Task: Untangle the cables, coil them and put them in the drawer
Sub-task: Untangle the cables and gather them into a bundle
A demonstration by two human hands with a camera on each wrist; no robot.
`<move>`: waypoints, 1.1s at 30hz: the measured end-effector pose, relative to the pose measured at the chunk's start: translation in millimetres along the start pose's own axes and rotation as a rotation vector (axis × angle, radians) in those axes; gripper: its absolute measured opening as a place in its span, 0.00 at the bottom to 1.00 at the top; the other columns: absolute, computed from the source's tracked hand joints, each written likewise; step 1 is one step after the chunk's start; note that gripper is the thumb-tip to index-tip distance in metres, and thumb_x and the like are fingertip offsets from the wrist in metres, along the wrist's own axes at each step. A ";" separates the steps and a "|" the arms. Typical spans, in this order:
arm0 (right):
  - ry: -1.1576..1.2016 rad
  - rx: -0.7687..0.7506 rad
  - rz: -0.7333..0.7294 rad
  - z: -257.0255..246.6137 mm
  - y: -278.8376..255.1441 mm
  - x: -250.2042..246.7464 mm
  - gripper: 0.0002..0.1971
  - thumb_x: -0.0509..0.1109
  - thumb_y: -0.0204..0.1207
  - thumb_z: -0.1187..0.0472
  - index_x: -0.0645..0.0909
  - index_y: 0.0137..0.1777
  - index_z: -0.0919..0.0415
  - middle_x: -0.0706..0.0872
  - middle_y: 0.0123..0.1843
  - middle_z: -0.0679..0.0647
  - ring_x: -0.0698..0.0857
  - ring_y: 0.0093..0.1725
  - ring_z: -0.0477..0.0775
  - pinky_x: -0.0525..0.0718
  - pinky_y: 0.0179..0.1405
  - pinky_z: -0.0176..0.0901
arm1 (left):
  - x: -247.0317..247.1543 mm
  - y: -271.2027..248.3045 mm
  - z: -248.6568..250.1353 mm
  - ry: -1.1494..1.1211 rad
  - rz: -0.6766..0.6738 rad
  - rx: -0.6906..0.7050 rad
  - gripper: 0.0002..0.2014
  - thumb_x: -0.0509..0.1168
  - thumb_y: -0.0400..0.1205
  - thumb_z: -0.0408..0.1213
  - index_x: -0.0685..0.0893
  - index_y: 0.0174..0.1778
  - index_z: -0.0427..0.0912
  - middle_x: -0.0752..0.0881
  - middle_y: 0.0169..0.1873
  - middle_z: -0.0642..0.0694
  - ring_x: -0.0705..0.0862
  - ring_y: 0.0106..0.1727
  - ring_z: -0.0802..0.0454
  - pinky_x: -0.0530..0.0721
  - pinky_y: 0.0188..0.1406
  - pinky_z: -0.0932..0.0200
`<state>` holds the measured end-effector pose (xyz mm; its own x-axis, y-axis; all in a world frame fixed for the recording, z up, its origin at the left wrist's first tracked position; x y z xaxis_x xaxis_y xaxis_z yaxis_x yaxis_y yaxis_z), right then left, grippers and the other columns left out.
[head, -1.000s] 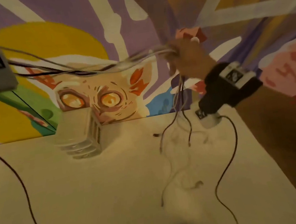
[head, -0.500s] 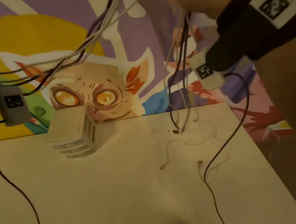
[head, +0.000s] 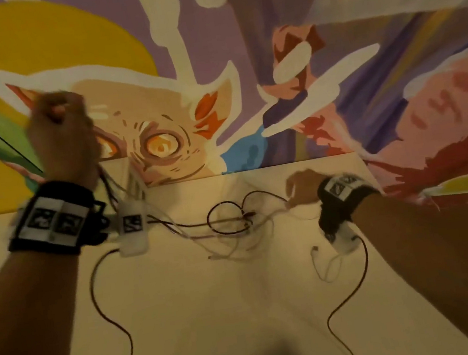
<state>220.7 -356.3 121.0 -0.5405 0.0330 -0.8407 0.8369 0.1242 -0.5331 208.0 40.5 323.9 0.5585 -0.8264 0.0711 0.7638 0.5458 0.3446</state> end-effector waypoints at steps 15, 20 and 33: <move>0.399 0.418 -0.069 70.7 -63.3 267.7 0.35 0.63 0.76 0.57 0.51 0.81 0.55 0.80 0.66 0.62 0.83 0.61 0.65 0.82 0.55 0.51 | 87.5 -194.6 -158.9 -0.169 -0.394 -0.915 0.16 0.65 0.85 0.45 0.71 0.34 0.44 0.71 0.25 0.49 0.61 0.18 0.58 0.60 0.14 0.67; 0.625 0.425 0.044 65.5 -76.7 234.2 0.14 0.70 0.71 0.54 0.77 0.55 0.56 0.84 0.54 0.58 0.82 0.49 0.60 0.81 0.46 0.47 | 87.1 -211.4 -156.0 -0.241 -0.442 -0.922 0.11 0.66 0.84 0.44 0.79 0.40 0.42 0.70 0.26 0.49 0.60 0.19 0.58 0.59 0.15 0.66; 0.776 -0.427 0.731 -105.5 -133.9 27.4 0.10 0.67 0.77 0.69 0.86 0.54 0.58 0.87 0.43 0.50 0.81 0.41 0.41 0.80 0.43 0.33 | 99.4 -237.7 -131.2 -0.361 -0.418 -0.867 0.14 0.64 0.82 0.47 0.79 0.41 0.38 0.79 0.24 0.49 0.68 0.20 0.57 0.69 0.18 0.64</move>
<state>84.6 -267.4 179.4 0.0302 0.8193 -0.5726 0.9551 0.1453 0.2582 124.4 -153.3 126.3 0.1734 -0.8873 0.4273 0.9260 -0.0009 -0.3776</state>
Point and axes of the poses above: each hand's wrist, its own y-axis towards the middle knuckle, its own x-axis out of the palm, z = x × y, the point moved 9 cm from there along y, towards the middle knuckle
